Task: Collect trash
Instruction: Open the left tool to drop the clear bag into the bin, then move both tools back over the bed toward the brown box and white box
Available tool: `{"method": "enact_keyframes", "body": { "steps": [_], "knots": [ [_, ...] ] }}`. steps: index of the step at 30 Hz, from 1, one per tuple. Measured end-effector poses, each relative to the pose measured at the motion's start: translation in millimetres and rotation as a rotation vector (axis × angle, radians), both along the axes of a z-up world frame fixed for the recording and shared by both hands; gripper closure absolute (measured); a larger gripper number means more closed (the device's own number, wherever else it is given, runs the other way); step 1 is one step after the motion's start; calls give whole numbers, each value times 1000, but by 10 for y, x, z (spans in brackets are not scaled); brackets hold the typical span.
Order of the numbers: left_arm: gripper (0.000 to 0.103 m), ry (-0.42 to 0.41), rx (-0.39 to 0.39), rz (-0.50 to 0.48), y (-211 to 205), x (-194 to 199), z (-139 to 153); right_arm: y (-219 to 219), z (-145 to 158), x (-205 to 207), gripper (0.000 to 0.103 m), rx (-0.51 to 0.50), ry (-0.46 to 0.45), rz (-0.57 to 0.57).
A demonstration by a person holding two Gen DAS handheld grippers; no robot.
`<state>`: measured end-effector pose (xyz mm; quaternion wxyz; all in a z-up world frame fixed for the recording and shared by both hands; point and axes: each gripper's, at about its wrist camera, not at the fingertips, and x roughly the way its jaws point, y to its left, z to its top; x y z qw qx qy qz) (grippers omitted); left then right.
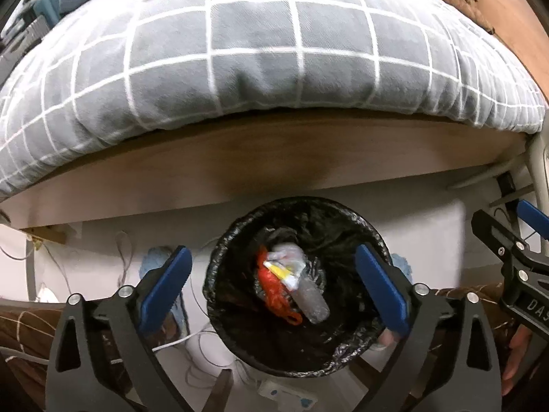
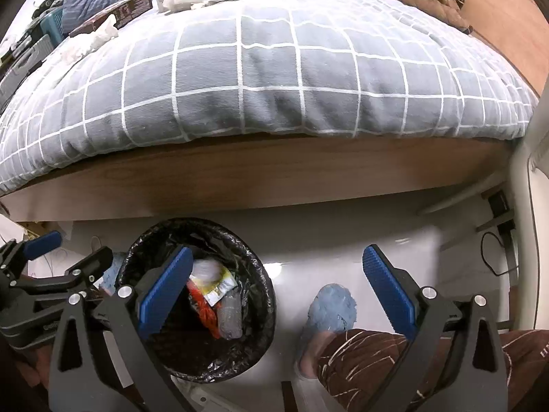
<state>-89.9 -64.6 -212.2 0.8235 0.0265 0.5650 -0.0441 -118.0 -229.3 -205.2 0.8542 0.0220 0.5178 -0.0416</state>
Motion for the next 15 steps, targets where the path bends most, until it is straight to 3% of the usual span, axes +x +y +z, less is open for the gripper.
{"method": "enact_keyframes", "body": {
  "steps": [15],
  "knots": [
    [6,-140,-6,36,187,-1,570,179,484,10,8,-13,-140,62]
  ]
}}
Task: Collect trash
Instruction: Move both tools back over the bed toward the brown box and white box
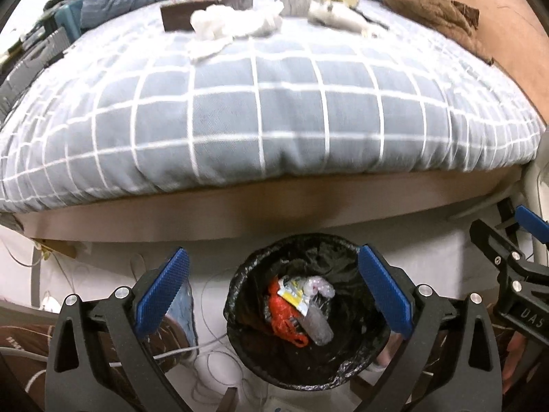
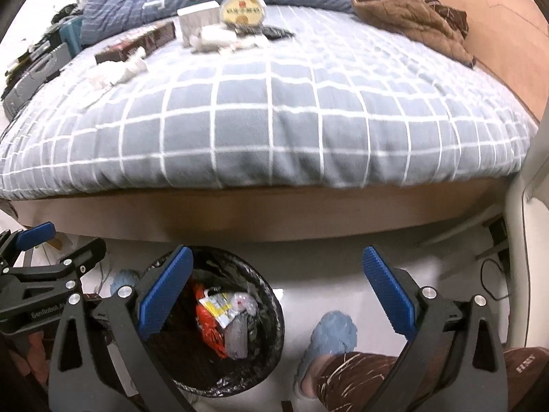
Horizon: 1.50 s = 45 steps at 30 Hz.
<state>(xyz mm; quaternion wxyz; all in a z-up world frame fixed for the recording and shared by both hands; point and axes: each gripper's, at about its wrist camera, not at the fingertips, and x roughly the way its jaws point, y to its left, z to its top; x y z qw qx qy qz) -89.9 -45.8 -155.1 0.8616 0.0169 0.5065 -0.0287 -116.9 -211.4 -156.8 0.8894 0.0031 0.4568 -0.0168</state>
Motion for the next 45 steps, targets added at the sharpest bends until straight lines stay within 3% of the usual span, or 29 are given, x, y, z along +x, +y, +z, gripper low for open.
{"method": "enact_keyframes", "body": {
  "steps": [15,25,36,45],
  "knots": [
    [6,-142,-20,26,204,-142,612,177,486,-51,8,-1,-121,63],
    [6,-196,-29,55,420,67,1079,191,1012,146,8,-34,-207,71],
    [6,-230,-17,74,623,834,1364,210,1329,981,8,-38,-238,100],
    [6,-201,-1,86,743,1669,1202,552,1287,1872,8,-27,-241,175]
  ]
}}
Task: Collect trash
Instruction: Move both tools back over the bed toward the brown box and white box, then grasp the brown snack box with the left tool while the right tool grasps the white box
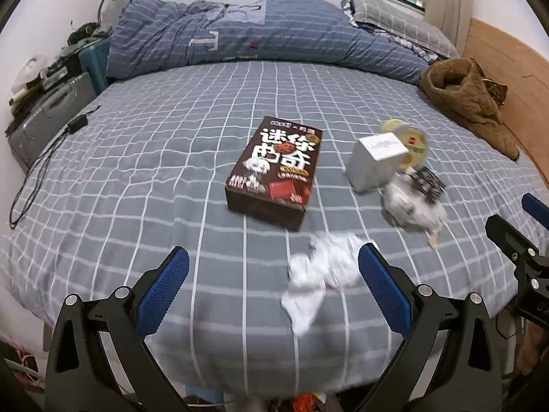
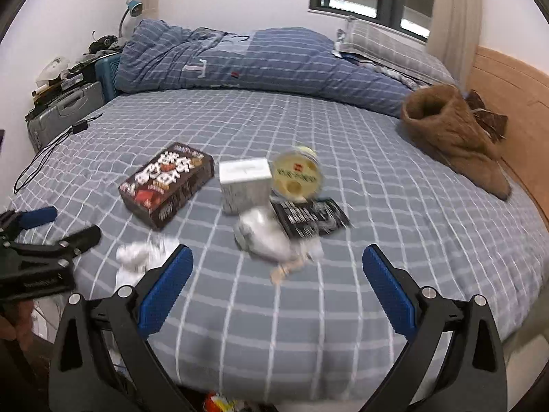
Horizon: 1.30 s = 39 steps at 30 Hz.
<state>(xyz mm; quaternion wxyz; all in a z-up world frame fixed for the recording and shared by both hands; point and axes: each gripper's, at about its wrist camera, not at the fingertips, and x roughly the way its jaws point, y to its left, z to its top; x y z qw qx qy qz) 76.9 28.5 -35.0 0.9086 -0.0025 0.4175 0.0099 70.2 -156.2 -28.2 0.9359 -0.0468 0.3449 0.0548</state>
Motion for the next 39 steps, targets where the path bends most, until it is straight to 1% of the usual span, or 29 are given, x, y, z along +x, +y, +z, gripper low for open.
{"method": "enact_keyframes", "body": {
  "steps": [4,8,16,19,24,27,29,32,34,39],
  "knots": [
    [6,23,25,-1,16,362,-191,148,-73,371,8,-1,12,30],
    [7,54,1,-5,33,652,-364,249,-178,743,8,-1,27,45],
    [7,71,3,-8,15,906,-576,318,-398,1178,8,19,73,54],
    [7,66,15,-10,12,969,-608,337,-465,1262,8,16,85,59],
    [7,62,2,-7,12,1080,-633,337,-550,1387,11,42,107,55],
    [11,59,22,-14,-2,1115,-658,359,-603,1429,15,54,118,57],
    [10,60,21,-18,7,1131,-683,384,-641,1451,18,59,125,65],
    [11,44,24,-29,17,1137,-701,416,-687,1468,27,55,132,72],
    [11,38,26,-34,16,1142,-708,421,-704,1469,36,48,130,63],
    [12,29,34,-44,13,1128,-713,349,-694,1465,36,82,134,60]
  ]
}}
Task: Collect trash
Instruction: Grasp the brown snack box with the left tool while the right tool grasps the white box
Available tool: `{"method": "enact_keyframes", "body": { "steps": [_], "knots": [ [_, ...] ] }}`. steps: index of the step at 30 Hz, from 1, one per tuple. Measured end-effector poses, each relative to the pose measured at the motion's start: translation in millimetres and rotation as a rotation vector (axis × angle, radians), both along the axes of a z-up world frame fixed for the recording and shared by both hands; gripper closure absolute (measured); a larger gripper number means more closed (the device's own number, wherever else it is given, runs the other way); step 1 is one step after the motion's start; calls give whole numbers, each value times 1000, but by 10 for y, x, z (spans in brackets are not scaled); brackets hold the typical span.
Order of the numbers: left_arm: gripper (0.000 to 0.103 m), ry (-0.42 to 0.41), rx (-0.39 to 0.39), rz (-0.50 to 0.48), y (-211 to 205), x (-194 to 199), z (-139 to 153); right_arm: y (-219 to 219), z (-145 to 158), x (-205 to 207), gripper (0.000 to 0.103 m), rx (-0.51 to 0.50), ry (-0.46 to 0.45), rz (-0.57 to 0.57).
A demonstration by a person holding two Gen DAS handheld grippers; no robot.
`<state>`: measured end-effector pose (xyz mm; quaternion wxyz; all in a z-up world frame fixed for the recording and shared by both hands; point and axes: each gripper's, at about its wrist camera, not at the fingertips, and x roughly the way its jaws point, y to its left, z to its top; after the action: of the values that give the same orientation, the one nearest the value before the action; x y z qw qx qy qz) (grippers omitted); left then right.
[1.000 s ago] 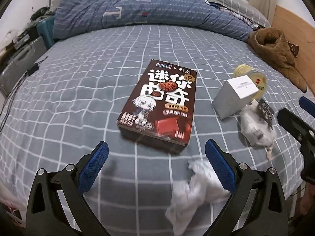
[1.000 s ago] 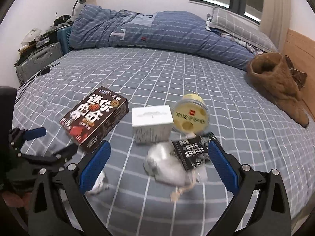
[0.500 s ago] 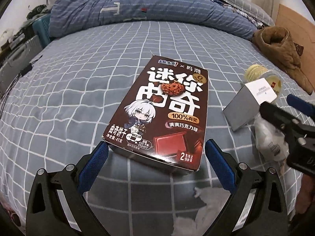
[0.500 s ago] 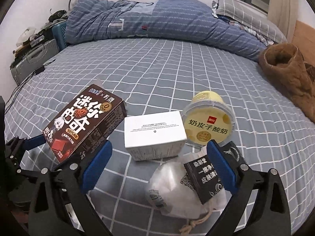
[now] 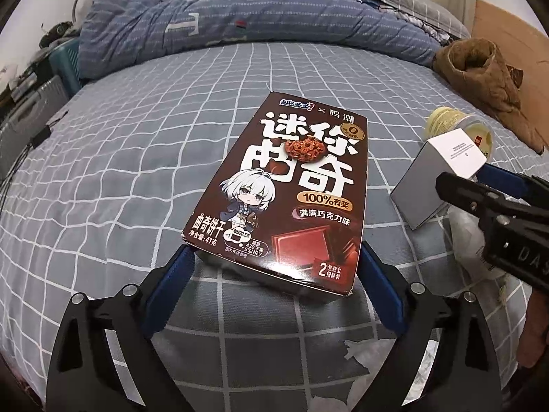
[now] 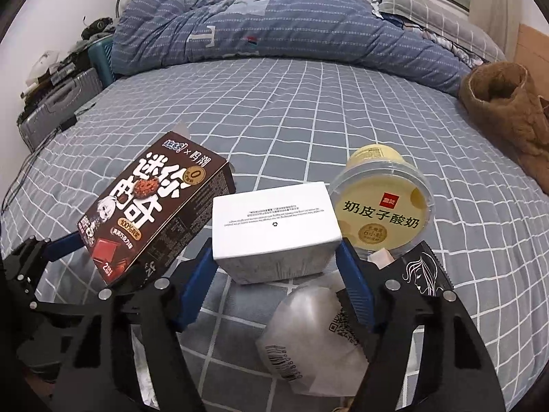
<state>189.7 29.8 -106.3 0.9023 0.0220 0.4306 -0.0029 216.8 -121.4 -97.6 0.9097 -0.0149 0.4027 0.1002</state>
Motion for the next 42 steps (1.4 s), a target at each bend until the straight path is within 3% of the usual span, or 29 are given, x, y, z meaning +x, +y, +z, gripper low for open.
{"method": "enact_keyframes", "body": {
  "steps": [16,22,26,29,42],
  "knots": [
    [14,-15,0,10,16,-79,63,-36,89,-90,36,-16,-24,7],
    [5,-25,-1,23,58,-37,-9,-59,95,-119,36,-19,-24,5],
    [5,-22,19,21,56,5,-73,-62,91,-139,36,-18,-24,12],
    [10,-34,16,15,53,7,-89,-60,82,-147,36,-15,-23,17],
    [13,-51,-14,25,83,-44,3,-49,129,-184,36,-18,-29,23]
  ]
}}
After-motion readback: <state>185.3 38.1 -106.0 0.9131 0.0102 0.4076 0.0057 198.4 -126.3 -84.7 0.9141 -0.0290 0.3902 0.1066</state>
